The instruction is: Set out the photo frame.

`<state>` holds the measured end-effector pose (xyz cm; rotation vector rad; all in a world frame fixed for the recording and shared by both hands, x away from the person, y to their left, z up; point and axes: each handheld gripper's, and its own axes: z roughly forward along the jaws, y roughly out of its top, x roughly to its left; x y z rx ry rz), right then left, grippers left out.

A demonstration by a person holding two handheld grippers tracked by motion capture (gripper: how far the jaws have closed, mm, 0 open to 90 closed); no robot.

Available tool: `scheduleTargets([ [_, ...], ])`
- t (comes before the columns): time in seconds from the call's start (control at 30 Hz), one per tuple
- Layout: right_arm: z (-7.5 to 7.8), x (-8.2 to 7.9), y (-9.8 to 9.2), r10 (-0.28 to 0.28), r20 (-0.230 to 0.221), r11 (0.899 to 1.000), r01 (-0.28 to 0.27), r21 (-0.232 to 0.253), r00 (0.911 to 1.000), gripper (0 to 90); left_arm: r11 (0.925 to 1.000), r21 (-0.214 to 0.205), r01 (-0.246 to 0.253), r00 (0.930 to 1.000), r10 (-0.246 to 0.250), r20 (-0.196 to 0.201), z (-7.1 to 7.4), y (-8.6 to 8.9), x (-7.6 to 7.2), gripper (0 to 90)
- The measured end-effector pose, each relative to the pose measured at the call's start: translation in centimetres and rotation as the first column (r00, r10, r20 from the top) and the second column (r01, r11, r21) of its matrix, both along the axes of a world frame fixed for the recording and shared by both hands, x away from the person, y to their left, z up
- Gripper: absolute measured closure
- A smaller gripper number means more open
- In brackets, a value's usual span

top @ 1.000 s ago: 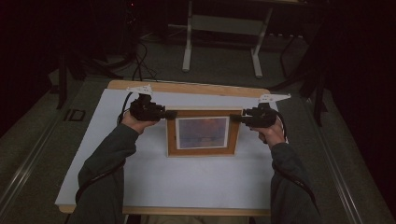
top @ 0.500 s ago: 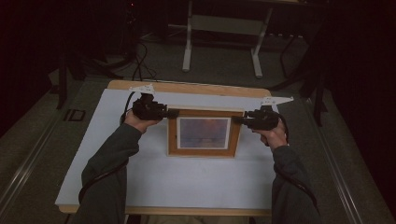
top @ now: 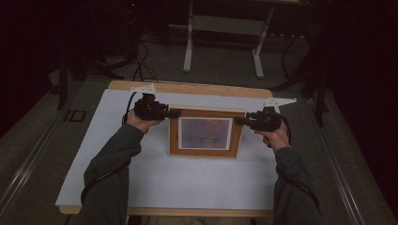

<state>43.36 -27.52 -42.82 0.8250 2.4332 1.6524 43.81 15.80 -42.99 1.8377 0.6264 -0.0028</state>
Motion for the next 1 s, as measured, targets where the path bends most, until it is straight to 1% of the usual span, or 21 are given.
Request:
scheduleTargets([
  [0.23,0.07,-0.02,0.01,-0.002,-0.002,1.0,0.002,-0.006,1.0,62.1,1.0,-0.002,-0.002,1.0,0.002,-0.002,-0.03,0.0,-0.02,64.0],
  [0.57,0.23,0.1,0.04,-0.003,-0.006,1.0,0.003,-0.016,1.0,61.9,0.9996,-0.028,-0.005,0.9999,0.004,-0.01,-0.31,0.09,-0.13,64.7],
  [0.73,0.26,0.18,0.05,-0.006,-0.007,1.0,0.006,-0.018,1.0,61.7,0.9996,-0.026,-0.002,0.9999,0.002,-0.012,-0.28,0.12,-0.15,65.2],
  [1.0,0.17,0.12,0.05,-0.011,-0.006,1.0,0.011,-0.011,0.9999,61.4,0.9999,-0.01,-0.007,1.0,0.007,-0.007,-0.1,0.02,-0.21,64.3],
])
